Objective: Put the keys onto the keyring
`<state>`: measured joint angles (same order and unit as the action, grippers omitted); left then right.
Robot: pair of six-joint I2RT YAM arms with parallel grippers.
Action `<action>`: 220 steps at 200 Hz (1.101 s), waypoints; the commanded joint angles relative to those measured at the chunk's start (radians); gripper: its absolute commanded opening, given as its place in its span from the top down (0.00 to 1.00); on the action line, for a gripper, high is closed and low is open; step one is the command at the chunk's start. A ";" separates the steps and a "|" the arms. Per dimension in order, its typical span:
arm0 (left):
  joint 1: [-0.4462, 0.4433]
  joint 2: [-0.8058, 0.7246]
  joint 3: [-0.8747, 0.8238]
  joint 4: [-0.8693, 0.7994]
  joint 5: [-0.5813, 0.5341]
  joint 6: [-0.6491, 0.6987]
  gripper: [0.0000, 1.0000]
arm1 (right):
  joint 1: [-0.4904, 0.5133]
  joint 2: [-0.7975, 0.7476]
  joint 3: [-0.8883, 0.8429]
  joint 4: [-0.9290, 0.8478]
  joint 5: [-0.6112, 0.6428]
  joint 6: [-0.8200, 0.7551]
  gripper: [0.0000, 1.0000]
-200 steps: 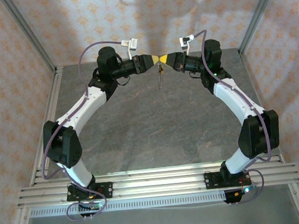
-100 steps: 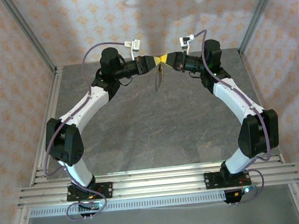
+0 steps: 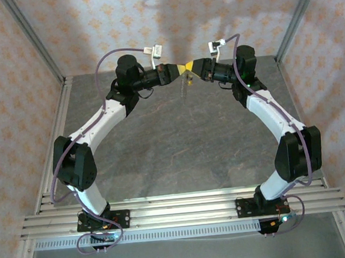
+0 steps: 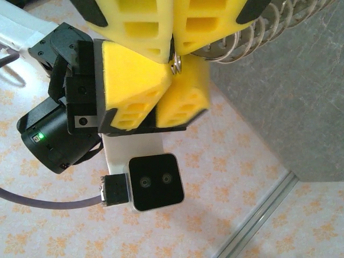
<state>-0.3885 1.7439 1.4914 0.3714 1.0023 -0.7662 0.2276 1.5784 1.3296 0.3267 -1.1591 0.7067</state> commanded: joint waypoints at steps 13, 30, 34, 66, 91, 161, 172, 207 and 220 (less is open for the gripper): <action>-0.021 -0.025 -0.026 0.116 -0.036 -0.037 1.00 | -0.036 -0.115 -0.057 0.029 0.120 0.000 0.62; -0.021 -0.035 -0.042 0.143 -0.050 -0.054 1.00 | -0.045 -0.158 -0.117 0.053 0.172 0.015 0.61; -0.021 -0.037 -0.047 0.149 -0.053 -0.058 1.00 | -0.048 -0.168 -0.132 0.060 0.186 0.020 0.61; -0.022 -0.058 -0.081 0.209 -0.067 -0.097 1.00 | -0.047 -0.249 -0.266 0.092 0.294 0.020 0.61; -0.027 -0.067 -0.091 0.240 -0.065 -0.118 1.00 | -0.045 -0.297 -0.357 0.097 0.377 0.004 0.60; -0.050 -0.066 -0.078 0.261 -0.067 -0.135 1.00 | 0.073 -0.333 -0.380 0.012 0.459 -0.128 0.58; -0.053 -0.066 -0.074 0.260 -0.068 -0.136 1.00 | 0.086 -0.333 -0.375 0.004 0.464 -0.141 0.58; -0.059 -0.061 -0.066 0.257 -0.068 -0.136 1.00 | 0.110 -0.336 -0.360 -0.019 0.481 -0.176 0.57; -0.061 -0.059 -0.065 0.256 -0.068 -0.136 1.00 | 0.113 -0.336 -0.355 -0.025 0.487 -0.185 0.57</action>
<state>-0.4438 1.7191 1.3975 0.5659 0.9348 -0.8932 0.3305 1.2694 0.9344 0.3088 -0.7017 0.5735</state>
